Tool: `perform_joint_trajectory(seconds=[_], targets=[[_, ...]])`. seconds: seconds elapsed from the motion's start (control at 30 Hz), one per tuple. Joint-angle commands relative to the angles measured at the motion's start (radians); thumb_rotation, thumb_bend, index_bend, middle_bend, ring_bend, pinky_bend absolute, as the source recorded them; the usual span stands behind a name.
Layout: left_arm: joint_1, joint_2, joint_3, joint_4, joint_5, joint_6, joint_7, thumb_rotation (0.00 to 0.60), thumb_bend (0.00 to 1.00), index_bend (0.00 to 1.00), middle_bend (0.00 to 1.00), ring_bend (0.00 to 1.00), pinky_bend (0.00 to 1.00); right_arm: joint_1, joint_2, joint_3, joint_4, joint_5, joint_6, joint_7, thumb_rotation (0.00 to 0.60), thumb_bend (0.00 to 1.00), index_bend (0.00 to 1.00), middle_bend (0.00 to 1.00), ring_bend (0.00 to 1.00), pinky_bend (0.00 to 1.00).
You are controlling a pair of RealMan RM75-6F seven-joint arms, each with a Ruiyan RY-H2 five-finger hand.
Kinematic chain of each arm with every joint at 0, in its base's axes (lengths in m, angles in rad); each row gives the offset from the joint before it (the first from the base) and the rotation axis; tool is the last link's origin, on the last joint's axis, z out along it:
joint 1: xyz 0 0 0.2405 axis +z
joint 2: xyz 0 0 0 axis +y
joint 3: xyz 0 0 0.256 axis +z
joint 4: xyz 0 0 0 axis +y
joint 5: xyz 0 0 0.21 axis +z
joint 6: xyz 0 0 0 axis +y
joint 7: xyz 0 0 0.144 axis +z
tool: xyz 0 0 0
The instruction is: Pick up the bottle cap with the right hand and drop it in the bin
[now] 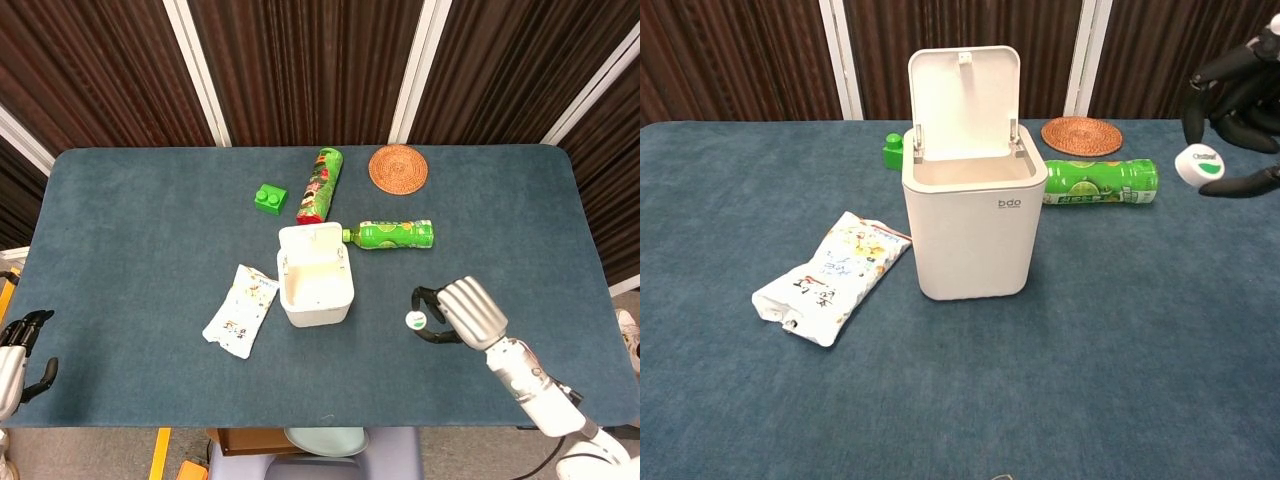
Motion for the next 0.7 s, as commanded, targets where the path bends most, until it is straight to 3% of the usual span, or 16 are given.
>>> perform_joint_trajectory(seconds=[0.03,0.33,0.7], targets=[[-0.002,-0.001,0.001,0.001,0.0,-0.003,0.002,0.6,0.46,0.15,0.15,0.19,0.4,0.056,0.016,0.055,-0.052,0.072,-0.086,-0.026,0.6,0.3,0.73,0.92,0.93,1.0],[-0.003,0.0,0.001,0.004,0.001,-0.005,-0.007,0.6,0.46,0.15,0.15,0.19,0.4,0.194,-0.115,0.164,-0.012,0.262,-0.226,-0.193,0.6,0.3,0.73,0.92,0.93,1.0],[-0.004,0.0,0.001,0.007,0.001,-0.006,-0.009,0.6,0.46,0.15,0.15,0.19,0.4,0.296,-0.269,0.221,0.107,0.403,-0.282,-0.275,0.6,0.3,0.71,0.92,0.93,1.0]])
